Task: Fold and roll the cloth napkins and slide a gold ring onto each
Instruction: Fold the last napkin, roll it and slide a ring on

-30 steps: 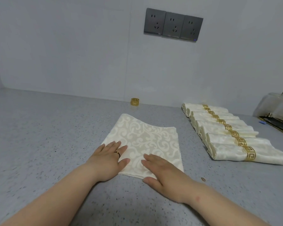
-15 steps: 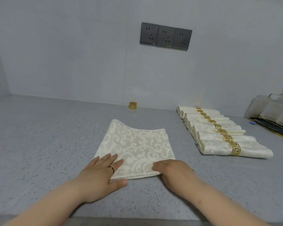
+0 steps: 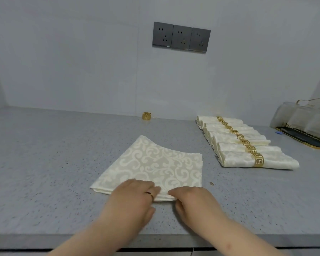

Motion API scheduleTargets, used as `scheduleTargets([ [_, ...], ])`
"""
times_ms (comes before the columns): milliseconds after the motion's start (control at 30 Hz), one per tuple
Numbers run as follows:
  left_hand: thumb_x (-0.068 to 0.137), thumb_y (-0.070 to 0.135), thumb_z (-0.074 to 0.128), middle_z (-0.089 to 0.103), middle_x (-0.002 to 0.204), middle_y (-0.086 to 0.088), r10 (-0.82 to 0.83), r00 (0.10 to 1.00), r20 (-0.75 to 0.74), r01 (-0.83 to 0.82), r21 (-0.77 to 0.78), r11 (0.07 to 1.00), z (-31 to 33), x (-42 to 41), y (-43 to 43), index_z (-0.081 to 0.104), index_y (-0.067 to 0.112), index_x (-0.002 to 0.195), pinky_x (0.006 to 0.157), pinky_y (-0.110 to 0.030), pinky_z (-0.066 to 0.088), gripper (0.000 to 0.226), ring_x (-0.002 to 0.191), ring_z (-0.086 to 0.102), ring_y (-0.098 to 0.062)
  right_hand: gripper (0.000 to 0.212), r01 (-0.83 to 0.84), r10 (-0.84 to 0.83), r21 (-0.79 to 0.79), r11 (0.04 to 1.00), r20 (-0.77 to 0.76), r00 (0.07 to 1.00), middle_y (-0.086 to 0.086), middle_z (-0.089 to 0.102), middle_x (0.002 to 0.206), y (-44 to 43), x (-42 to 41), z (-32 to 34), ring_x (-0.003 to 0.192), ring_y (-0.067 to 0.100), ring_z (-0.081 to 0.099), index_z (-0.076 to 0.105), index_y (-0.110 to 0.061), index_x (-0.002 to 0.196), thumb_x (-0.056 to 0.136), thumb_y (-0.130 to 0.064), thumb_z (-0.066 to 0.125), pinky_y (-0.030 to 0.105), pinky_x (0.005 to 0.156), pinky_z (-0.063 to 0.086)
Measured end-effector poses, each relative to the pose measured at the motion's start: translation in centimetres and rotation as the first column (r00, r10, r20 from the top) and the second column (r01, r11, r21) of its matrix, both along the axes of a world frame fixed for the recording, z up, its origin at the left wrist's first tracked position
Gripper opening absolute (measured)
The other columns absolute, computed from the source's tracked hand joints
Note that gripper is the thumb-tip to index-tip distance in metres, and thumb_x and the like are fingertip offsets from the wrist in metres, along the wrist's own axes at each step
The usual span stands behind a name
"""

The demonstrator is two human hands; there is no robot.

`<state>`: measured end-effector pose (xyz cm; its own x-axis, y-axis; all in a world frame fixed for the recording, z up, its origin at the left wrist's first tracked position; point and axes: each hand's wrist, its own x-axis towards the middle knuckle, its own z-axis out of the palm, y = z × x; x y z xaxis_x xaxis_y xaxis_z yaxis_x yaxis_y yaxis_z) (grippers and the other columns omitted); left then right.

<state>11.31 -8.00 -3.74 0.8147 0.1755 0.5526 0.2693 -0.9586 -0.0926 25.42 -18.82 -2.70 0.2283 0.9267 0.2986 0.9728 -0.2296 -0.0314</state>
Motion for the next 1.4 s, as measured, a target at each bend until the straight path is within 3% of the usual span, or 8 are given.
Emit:
scheduleTargets([
  [100,0.03,0.019,0.085,0.059,0.053,0.01,0.006,0.999,0.037,-0.006,0.008,1.0,-0.4,1.7,-2.0,0.067,0.023,0.055,0.037,-0.012,0.036,0.031,0.04,0.055,-0.009,0.005,0.082,-0.091,0.104,0.991,0.077,0.993,-0.008,0.049,0.036,0.0,-1.6,0.3,0.029,0.002,0.043,0.056,-0.028,0.045,0.043,-0.03,0.053,0.012,0.044,-0.01],
  [367,0.098,0.04,0.018,0.067,0.061,0.017,-0.095,0.989,0.117,0.105,-0.08,0.991,-0.7,-1.8,2.6,0.046,0.037,0.085,0.052,-0.017,0.051,0.032,0.057,0.067,-0.007,0.012,-0.128,0.117,0.116,0.985,0.103,0.988,-0.013,0.065,0.059,-0.1,4.5,-0.1,0.057,0.008,0.063,0.066,-0.026,0.061,0.05,-0.024,0.064,0.024,0.053,0.056],
  [600,0.096,0.048,0.022,0.072,0.085,0.012,-0.062,0.998,0.028,0.066,-0.182,0.981,-0.3,-5.5,7.0,0.053,0.038,0.088,0.075,-0.019,0.047,0.033,0.076,0.065,-0.004,0.038,-0.203,0.185,0.066,0.977,0.219,0.958,-0.008,0.073,0.079,3.5,7.5,0.2,0.068,0.015,0.07,0.073,-0.022,0.077,0.042,-0.016,0.085,0.028,0.057,0.056],
  [733,0.071,0.04,0.034,0.069,0.072,0.014,0.092,0.993,-0.079,-0.106,-0.195,0.975,0.3,-5.9,8.1,0.057,0.04,0.082,0.039,-0.01,0.034,0.025,0.064,0.067,-0.009,0.017,-0.203,0.192,0.084,0.976,0.12,0.974,0.002,0.073,0.076,4.6,7.6,0.4,0.068,0.023,0.07,0.074,-0.016,0.075,0.063,-0.009,0.065,0.035,0.059,0.057],
  [900,0.056,0.064,0.008,0.061,0.109,0.015,0.118,0.989,-0.086,-0.14,-0.336,0.932,0.1,-5.1,7.2,0.005,0.055,0.127,0.056,-0.005,0.031,0.072,0.068,0.048,-0.003,0.023,0.017,0.003,-0.109,0.994,0.178,0.984,0.0,0.061,0.097,3.5,7.0,1.6,0.092,0.02,0.056,0.06,-0.015,0.101,0.091,-0.023,0.041,0.022,0.052,0.028],
  [1067,0.07,0.051,0.027,0.051,0.134,0.011,0.039,0.997,-0.071,-0.055,-0.248,0.967,-0.2,-2.6,7.6,0.051,0.032,0.127,0.098,-0.015,0.029,0.065,0.121,0.05,-0.005,0.007,0.111,-0.065,-0.247,0.963,0.185,0.981,-0.008,0.028,0.066,0.8,6.6,2.4,0.077,0.016,0.038,0.044,-0.021,0.084,0.09,-0.025,0.042,0.018,0.047,0.018],
  [1233,0.093,0.039,0.044,0.03,0.113,0.051,-0.106,0.958,-0.265,-0.109,-0.684,0.721,1.5,-0.7,9.0,0.042,0.044,0.113,0.085,0.007,0.019,0.02,0.119,0.034,0.012,0.014,0.078,-0.098,-0.237,0.968,-0.071,0.993,-0.009,0.048,0.084,-1.0,8.0,3.2,0.076,0.007,0.045,0.062,-0.022,0.091,0.087,-0.02,0.048,0.022,0.068,0.038],
  [1400,0.076,0.067,0.046,0.053,0.11,0.019,-0.068,0.972,-0.226,-0.16,-0.842,0.516,2.5,0.2,11.2,0.047,0.042,0.09,0.085,-0.012,0.031,0.029,0.103,0.046,-0.001,0.028,0.122,-0.183,-0.141,0.983,-0.604,0.776,-0.007,0.047,0.058,-0.3,11.0,3.6,0.052,0.0,0.041,0.053,-0.017,0.059,0.087,-0.014,0.057,0.014,0.052,0.031],
])
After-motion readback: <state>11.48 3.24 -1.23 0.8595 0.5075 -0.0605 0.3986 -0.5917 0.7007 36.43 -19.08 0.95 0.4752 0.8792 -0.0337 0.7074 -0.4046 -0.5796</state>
